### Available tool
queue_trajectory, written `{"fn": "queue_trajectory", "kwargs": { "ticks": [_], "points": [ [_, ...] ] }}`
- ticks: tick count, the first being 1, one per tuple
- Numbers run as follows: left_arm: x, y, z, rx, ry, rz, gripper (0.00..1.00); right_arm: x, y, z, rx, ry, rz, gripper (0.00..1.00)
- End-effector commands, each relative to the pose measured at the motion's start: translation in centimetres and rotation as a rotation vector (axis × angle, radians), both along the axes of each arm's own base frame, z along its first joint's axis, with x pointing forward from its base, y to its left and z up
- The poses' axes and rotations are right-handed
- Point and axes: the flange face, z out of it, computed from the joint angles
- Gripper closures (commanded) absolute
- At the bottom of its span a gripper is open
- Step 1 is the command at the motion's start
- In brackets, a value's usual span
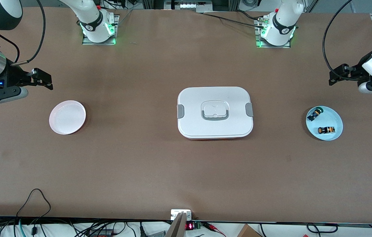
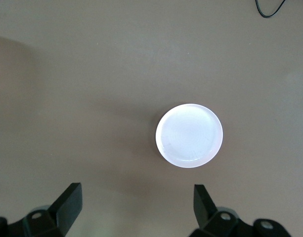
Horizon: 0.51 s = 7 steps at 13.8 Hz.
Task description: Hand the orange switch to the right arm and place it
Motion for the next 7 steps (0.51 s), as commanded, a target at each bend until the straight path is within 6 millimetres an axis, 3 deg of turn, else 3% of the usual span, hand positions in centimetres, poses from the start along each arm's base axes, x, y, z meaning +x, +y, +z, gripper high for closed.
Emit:
{"fn": "queue_trajectory", "kwargs": {
  "ticks": [1,7],
  "points": [
    [-0.39,0.28,0.48,0.01,0.005,-0.013,0.0,0.24,-0.36,0.4,-0.002,-0.005,-0.016,0.0],
    [-0.41,0.28,0.47,0.01,0.006,-0.015,0.0,0.19,0.18,0.5,0.0,-0.008,-0.007,0.0]
  ]
}}
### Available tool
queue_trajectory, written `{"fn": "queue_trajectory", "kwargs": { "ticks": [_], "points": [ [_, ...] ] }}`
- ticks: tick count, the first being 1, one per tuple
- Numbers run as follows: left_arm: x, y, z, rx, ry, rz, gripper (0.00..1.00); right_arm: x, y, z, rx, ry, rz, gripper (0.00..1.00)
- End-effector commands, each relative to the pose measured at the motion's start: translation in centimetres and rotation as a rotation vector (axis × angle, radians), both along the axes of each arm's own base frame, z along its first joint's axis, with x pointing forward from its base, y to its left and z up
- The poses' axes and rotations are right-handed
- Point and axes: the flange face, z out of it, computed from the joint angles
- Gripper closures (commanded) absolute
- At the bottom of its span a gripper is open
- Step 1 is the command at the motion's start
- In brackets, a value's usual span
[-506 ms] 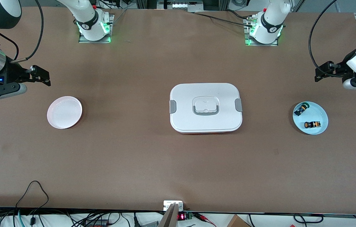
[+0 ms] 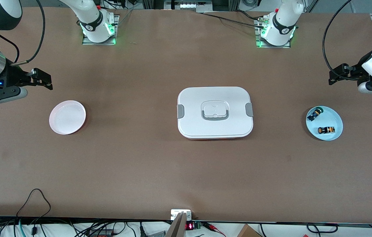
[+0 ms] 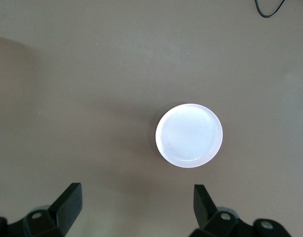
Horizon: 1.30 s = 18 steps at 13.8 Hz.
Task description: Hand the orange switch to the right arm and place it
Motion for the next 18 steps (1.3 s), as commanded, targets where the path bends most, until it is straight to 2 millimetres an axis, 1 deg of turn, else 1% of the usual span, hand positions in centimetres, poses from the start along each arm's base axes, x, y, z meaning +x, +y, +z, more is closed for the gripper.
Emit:
{"fn": "queue_trajectory", "kwargs": {
  "ticks": [1,10,14,16,18],
  "points": [
    [-0.4,0.3,0.5,0.01,0.002,-0.015,0.0,0.2,0.1,0.5,0.0,-0.008,-0.009,0.0],
    [-0.3,0.4,0.1,0.011,0.011,0.0,0.0,0.2,0.0,0.5,0.0,-0.01,-0.01,0.0],
    [0.2,0.8,-0.3,0.021,0.018,0.003,0.0,0.2,-0.1,0.5,0.0,-0.007,-0.012,0.0],
    [1.3,3.1,-1.5,0.02,0.038,0.04,0.0,0.2,-0.1,0.5,0.001,-0.005,-0.012,0.0],
    [2.6,6.2,-3.9,0.017,0.078,0.086,0.0,0.2,-0.1,0.5,0.001,-0.005,-0.013,0.0]
  ]
}}
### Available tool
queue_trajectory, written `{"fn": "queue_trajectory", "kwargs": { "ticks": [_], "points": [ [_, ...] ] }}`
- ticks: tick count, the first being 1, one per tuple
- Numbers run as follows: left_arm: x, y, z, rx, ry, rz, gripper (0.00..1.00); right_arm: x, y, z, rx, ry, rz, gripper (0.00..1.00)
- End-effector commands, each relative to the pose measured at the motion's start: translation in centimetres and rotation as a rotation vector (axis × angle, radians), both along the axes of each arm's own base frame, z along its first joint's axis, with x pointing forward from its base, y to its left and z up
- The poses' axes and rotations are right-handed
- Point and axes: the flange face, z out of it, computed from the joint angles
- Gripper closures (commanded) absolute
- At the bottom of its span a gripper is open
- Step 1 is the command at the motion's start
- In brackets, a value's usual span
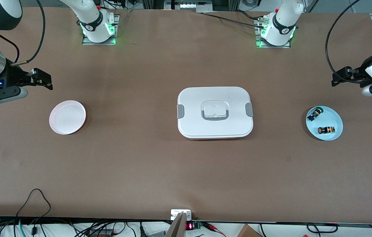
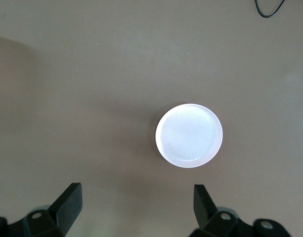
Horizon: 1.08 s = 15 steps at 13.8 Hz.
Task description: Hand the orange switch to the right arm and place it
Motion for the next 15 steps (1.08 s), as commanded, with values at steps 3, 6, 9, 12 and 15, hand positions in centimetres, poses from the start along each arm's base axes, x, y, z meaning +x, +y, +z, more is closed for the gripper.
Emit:
{"fn": "queue_trajectory", "kwargs": {
  "ticks": [3,6,9,12,15],
  "points": [
    [2.7,6.4,-6.1,-0.002,0.108,0.081,0.0,0.1,0.0,0.5,0.001,-0.003,-0.011,0.0],
    [3.6,9.1,-12.8,-0.019,0.212,0.12,0.0,0.1,0.0,0.5,0.001,-0.003,-0.011,0.0],
    [4.5,10.7,-17.6,-0.026,0.225,0.135,0.0,0.1,0.0,0.5,0.002,0.0,-0.013,0.0],
    [4.6,13.0,-21.0,-0.026,0.182,0.16,0.0,0.1,0.0,0.5,0.001,0.0,-0.011,0.0],
    [3.6,13.4,-24.5,-0.022,0.129,0.162,0.0,0.1,0.0,0.4,0.001,0.0,-0.011,0.0]
  ]
}}
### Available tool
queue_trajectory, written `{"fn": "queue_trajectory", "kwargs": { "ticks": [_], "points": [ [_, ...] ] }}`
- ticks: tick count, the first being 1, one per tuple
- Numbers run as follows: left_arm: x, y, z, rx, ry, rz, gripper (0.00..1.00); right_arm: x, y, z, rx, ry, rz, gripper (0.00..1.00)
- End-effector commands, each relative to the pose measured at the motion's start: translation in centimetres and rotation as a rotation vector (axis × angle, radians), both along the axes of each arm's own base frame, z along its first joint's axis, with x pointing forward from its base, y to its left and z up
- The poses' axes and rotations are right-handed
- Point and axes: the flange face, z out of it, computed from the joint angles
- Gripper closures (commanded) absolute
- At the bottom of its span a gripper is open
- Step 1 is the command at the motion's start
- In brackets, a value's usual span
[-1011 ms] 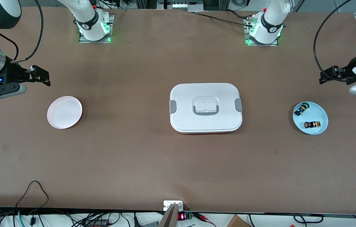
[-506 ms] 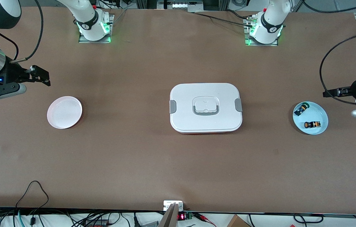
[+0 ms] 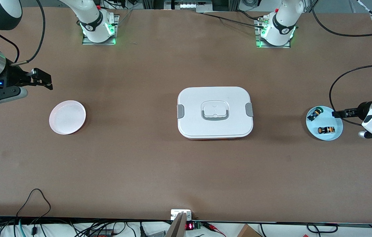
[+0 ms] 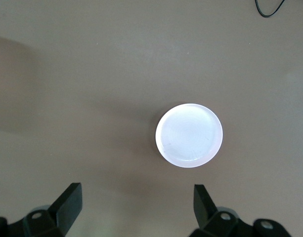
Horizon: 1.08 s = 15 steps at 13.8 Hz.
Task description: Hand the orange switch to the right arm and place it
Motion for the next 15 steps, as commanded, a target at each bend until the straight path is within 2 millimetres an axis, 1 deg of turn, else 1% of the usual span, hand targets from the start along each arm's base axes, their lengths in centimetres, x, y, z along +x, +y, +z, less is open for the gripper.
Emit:
{"fn": "queue_trajectory", "kwargs": {
  "ticks": [1,2,5,7,9,11,12,15],
  "points": [
    [-1.0,-0.2,-2.7,0.016,-0.059,-0.03,0.0,0.1,0.0,0.5,0.001,-0.002,-0.01,0.0],
    [-1.3,-0.3,-3.8,0.024,-0.092,-0.032,0.0,0.1,0.0,0.5,0.001,-0.001,-0.01,0.0],
    [-1.4,-0.6,-5.7,0.039,-0.191,-0.073,0.0,0.1,0.0,0.5,0.001,-0.001,-0.01,0.0],
    [-1.1,-0.5,-8.0,0.053,-0.263,-0.101,0.0,0.1,0.0,0.4,0.001,-0.001,-0.012,0.0],
    [-1.1,0.7,-10.9,0.065,-0.321,-0.12,0.0,0.1,0.0,0.5,0.001,-0.002,-0.01,0.0],
    [-1.4,0.7,-13.3,0.076,-0.361,-0.126,0.0,0.1,0.0,0.4,0.001,-0.001,-0.01,0.0],
    [-1.7,0.6,-13.9,0.077,-0.366,-0.126,0.0,0.1,0.0,0.5,0.001,-0.002,-0.01,0.0],
    [-2.7,1.0,-14.7,0.069,-0.348,-0.112,0.0,0.1,0.0,0.4,0.001,-0.001,-0.01,0.0]
  ]
}}
